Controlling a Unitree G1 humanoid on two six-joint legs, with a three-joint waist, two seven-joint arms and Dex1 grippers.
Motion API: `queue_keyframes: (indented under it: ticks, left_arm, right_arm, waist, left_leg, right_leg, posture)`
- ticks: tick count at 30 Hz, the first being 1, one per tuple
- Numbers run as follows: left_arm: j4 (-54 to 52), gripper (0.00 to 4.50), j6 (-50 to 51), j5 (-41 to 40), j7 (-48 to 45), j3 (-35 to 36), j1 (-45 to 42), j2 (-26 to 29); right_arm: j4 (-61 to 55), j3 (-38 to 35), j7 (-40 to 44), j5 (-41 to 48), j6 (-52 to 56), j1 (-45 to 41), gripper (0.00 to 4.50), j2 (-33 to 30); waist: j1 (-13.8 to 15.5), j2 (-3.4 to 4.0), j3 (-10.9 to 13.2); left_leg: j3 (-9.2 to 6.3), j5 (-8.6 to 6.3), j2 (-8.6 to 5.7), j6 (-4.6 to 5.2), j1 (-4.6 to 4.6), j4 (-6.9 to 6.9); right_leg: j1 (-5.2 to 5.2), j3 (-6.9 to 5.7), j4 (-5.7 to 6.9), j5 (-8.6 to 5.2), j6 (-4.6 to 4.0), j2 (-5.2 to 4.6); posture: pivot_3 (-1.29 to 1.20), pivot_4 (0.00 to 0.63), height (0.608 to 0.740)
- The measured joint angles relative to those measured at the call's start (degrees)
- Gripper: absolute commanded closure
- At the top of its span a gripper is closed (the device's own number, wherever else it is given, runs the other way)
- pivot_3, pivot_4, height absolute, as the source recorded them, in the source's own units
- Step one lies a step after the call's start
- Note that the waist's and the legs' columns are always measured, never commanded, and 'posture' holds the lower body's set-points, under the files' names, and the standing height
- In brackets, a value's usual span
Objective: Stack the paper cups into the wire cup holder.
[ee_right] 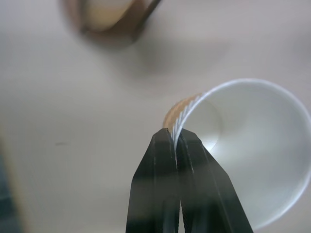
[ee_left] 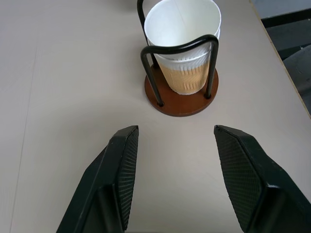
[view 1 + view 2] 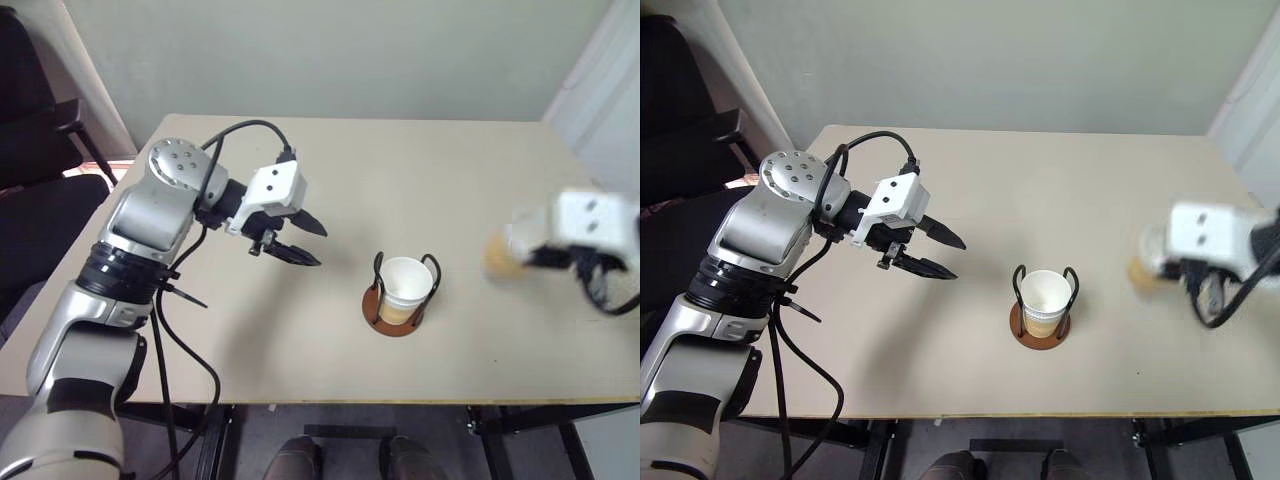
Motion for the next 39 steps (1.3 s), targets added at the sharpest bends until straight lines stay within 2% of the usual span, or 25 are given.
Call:
queue_keyframes:
  ticks: [4, 6, 8, 13, 22, 32, 35, 39]
  left_arm:
    - [-0.16, 1.88, -0.17, 0.11, -0.16, 0.28, 0.27, 0.0]
    - [-0.19, 1.88, -0.15, 0.17, -0.22, 0.27, 0.28, -0.11]
    - [-0.14, 1.88, -0.14, 0.42, -0.24, 0.29, 0.27, -0.1]
    - [-0.14, 1.88, -0.08, 1.03, -0.23, 0.29, 0.27, -0.21]
    - [-0.41, 1.88, 0.69, 1.13, -0.15, 0.29, 0.28, -0.18]
    - [-0.51, 1.88, 0.79, 1.27, -0.14, 0.29, 0.28, -0.2]
    - [-0.5, 1.88, 0.79, 1.35, -0.14, 0.29, 0.27, -0.19]
    - [-0.53, 1.88, 0.77, 1.71, -0.14, 0.28, 0.26, -0.49]
  right_arm:
    - [1.3, 9.34, 8.39, 0.52, 3.53, -22.81, 4.47, 6.63]
    - [1.4, 13.69, 11.56, 0.29, 5.74, -29.47, 4.47, 10.62]
    - [1.11, 17.16, 13.47, 0.0, 7.36, -32.57, 4.47, 13.8]
    - [-1.38, 23.04, 14.5, -0.05, 8.11, -32.98, 4.47, 16.7]
    - [-3.11, 25.09, 14.53, -1.28, 3.26, -28.47, 4.47, 16.83]
    - [-4.38, 26.25, 13.98, -6.53, 1.06, -25.43, 4.47, 22.2]
    - [-4.56, 26.37, 13.73, -6.94, 2.45, -25.72, 3.86, 24.4]
    - [-2.12, 26.34, 11.13, -6.91, 7.49, -29.81, 2.53, 29.09]
  waist:
    - [-0.49, 0.01, 0.0]
    - [-0.69, 0.01, 0.0]
    - [-0.64, 0.01, 0.0]
    - [-0.44, 0.02, 0.01]
    - [-0.48, 0.02, 0.01]
    - [-0.62, 0.02, 0.01]
    - [-0.66, 0.02, 0.01]
    - [-0.76, 0.02, 0.01]
  left_leg:
    - [-0.06, -0.04, -0.02, 0.07, -0.03, 0.0]
    - [-0.09, -0.03, -0.01, 0.05, -0.04, -0.01]
    - [-0.12, -0.01, 0.0, 0.01, -0.05, -0.03]
    - [-0.12, -0.01, -0.04, 0.01, -0.12, -0.08]
    - [-0.13, 0.03, -0.03, -0.07, -0.07, -0.14]
    - [-0.1, 0.03, -0.03, -0.07, -0.06, -0.13]
    - [-0.11, 0.04, -0.03, -0.08, -0.05, -0.17]
    - [-0.15, 0.07, -0.03, -0.12, -0.06, -0.19]
  right_leg:
    - [-0.11, -0.03, 0.04, -0.05, -0.09, 0.02]
    - [-0.16, -0.05, 0.05, -0.07, -0.12, 0.05]
    - [-0.16, -0.08, 0.06, -0.11, -0.18, 0.04]
    - [-0.2, -0.08, 0.0, -0.13, -0.21, -0.01]
    - [-0.21, -0.08, 0.08, -0.16, -0.27, -0.02]
    - [-0.21, -0.08, 0.07, -0.15, -0.29, -0.02]
    - [-0.22, -0.08, 0.07, -0.15, -0.3, -0.02]
    - [-0.27, -0.09, 0.11, -0.16, -0.32, -0.01]
  posture:
    - [0.0, 0.15, 0.74]
    - [0.0, 0.15, 0.74]
    - [0.0, 0.15, 0.74]
    - [0.0, 0.15, 0.74]
    - [0.0, 0.15, 0.74]
    - [0.0, 0.15, 0.74]
    - [0.0, 0.15, 0.74]
    - [0.0, 0.15, 0.74]
